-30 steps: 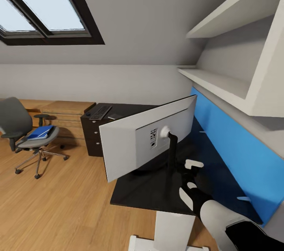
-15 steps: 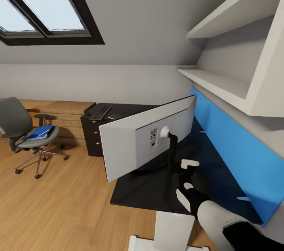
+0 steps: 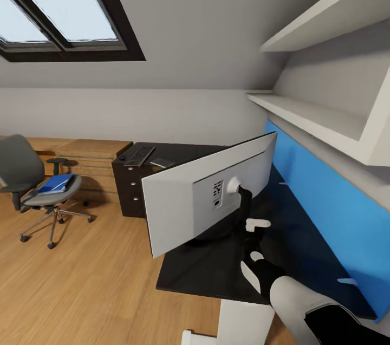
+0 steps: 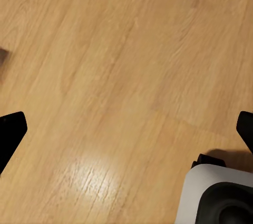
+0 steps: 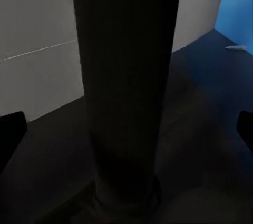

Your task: In the bedroom, organize the workspace by keeping the computer under the desk, ensuring the monitor is on the desk, placing the keyboard on the desk next to the monitor, placing the mouse on the desk next to the keyboard, moving the folder from the swivel chair onto the desk next to the mouse, stacking the notebook on top of the folder with the pen on top of the notebook, and positioning the swivel chair next to the desk.

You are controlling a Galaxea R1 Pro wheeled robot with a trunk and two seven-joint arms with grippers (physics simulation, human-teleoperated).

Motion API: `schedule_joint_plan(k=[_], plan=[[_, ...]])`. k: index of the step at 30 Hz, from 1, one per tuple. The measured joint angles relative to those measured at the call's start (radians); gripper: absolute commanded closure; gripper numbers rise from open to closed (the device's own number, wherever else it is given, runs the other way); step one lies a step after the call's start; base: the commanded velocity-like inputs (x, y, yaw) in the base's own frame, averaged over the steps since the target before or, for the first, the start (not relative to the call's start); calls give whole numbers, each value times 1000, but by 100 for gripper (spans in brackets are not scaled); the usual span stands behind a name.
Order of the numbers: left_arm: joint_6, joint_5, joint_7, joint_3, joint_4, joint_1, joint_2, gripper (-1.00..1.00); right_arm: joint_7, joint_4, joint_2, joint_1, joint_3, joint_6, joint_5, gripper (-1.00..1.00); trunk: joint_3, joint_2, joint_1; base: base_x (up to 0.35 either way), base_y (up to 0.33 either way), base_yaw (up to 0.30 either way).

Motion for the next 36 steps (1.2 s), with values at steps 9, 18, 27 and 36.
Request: schedule_joint_plan(k=[9, 18, 27, 36], plan=[[-1, 0, -1, 0, 0, 0, 0, -100, -6, 0, 0, 0, -1, 0, 4, -100, 0, 0, 0, 27, 22, 0], [-1, 0, -1, 1, 0, 0, 0, -100, -7, 0, -3, 0, -3, 1, 5, -100, 0, 0, 0, 119, 0, 0], [0, 0, -1, 1, 0, 0, -1, -100, -7, 0, -3, 0, -5, 1, 4, -100, 0, 0, 0, 108, 0, 0], [0, 0, -1, 2, 0, 0, -1, -100, -7, 0, -4, 0, -5, 3, 5, -100, 0, 0, 0, 9, 0, 0]])
